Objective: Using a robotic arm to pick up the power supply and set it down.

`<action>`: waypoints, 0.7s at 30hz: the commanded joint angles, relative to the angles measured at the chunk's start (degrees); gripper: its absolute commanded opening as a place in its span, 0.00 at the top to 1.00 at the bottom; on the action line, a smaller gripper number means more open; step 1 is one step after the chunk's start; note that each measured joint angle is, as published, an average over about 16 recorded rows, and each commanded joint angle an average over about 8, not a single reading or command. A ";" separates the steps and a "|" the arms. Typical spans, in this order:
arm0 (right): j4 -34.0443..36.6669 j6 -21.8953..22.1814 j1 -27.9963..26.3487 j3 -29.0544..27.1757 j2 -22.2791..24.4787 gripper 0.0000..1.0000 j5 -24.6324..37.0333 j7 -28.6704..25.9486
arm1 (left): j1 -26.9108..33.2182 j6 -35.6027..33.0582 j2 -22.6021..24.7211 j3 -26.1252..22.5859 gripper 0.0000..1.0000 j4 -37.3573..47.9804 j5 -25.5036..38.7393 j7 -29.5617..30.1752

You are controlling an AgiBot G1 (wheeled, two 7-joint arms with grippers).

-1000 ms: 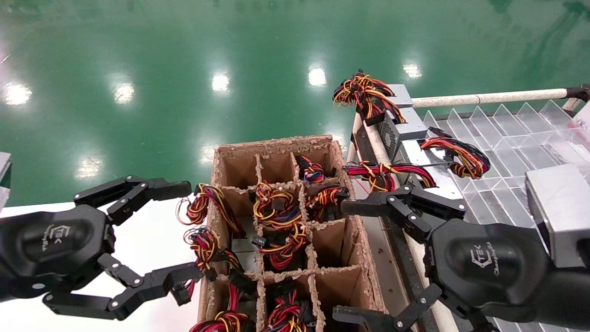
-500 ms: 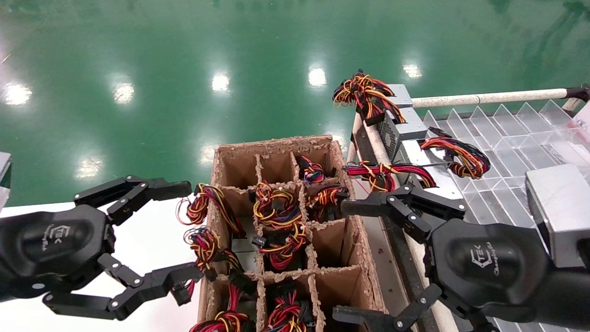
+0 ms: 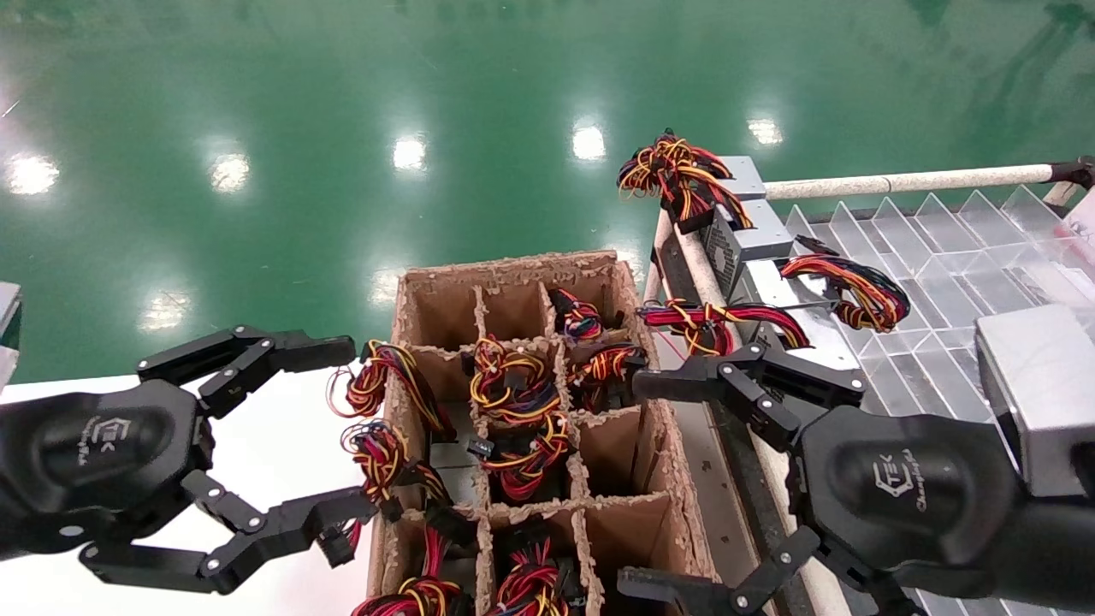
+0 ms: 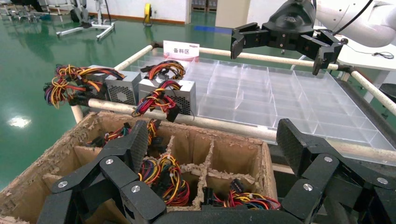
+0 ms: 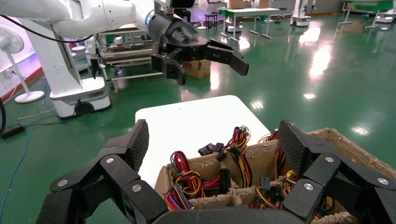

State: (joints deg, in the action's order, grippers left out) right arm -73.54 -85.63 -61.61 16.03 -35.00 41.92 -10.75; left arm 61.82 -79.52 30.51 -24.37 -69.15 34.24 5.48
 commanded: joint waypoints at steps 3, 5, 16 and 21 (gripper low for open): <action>0.00 0.00 0.00 0.00 0.00 0.00 0.00 0.00 | 0.00 0.00 0.00 0.00 0.00 0.00 0.00 0.00; 0.00 0.00 0.00 0.00 0.00 0.00 0.00 0.00 | 0.00 0.00 0.00 0.00 0.00 0.00 0.00 0.00; 0.00 0.00 0.00 0.00 0.00 0.00 0.00 0.00 | 0.00 0.00 0.00 0.00 0.00 0.00 0.00 0.00; 0.00 0.00 0.00 0.00 0.00 0.00 0.00 0.00 | 0.00 0.00 0.00 0.00 0.00 0.00 0.00 0.00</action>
State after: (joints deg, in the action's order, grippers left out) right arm -73.54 -85.63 -61.61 16.02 -35.00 41.92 -10.75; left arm 61.82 -79.52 30.51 -24.37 -69.15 34.24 5.48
